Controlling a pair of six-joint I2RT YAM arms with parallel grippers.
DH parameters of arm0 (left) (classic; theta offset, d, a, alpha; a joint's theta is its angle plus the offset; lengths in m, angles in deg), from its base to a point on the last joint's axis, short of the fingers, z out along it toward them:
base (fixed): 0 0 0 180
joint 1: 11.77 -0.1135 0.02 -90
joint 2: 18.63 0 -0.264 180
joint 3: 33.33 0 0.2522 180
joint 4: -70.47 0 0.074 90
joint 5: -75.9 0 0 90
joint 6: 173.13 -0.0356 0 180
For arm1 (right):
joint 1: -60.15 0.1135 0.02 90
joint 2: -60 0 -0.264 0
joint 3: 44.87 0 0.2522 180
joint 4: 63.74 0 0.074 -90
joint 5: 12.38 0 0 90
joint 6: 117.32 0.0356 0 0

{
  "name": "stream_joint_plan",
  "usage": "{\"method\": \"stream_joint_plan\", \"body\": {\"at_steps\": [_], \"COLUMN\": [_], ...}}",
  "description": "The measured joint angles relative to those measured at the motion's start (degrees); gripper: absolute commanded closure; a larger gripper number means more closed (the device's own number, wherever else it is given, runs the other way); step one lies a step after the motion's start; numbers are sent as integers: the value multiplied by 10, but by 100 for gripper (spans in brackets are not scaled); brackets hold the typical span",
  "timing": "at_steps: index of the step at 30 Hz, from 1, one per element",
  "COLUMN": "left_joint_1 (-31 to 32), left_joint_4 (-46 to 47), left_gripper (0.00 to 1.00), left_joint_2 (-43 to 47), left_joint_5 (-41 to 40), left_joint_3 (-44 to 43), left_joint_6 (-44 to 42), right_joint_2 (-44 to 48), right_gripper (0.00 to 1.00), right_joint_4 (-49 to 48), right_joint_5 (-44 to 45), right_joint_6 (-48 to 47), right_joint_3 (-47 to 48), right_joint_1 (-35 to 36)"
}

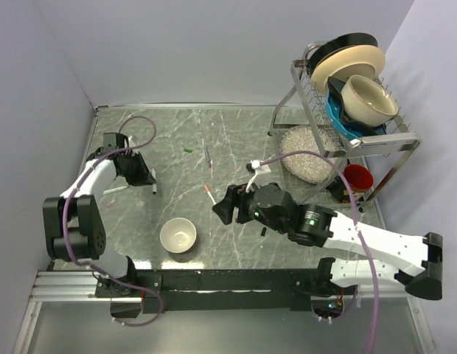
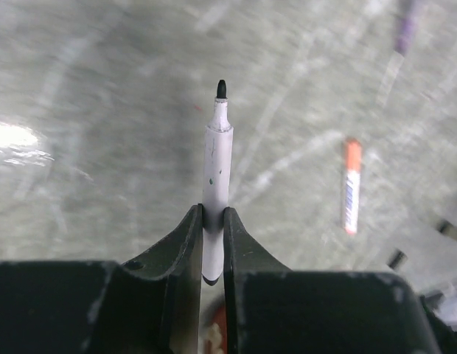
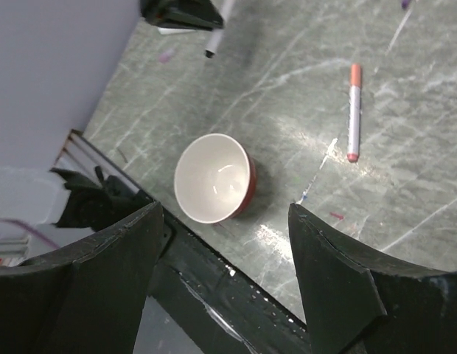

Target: Insert the pens into the pen caps

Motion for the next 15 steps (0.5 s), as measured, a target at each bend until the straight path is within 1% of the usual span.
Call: {"method": "stream_joint_plan", "body": {"at_steps": [4,7,15], "left_joint_1": [3,12,39], "left_joint_4": [20,41,127], "left_gripper": [99,99,99], "left_joint_2": [50,91,206], "left_joint_5": [56,102,237], "left_joint_3": [38,65,139], "left_joint_6": [4,14,54], "right_joint_2": [-47,-88,-173], "right_gripper": [23,23,24], "right_joint_4": [2,-1,-43], "right_joint_5": [9,10,-47], "right_joint_6": [17,28,49], "right_joint_3": [16,48,129], "right_joint_1": [-9,-25,-85]}}
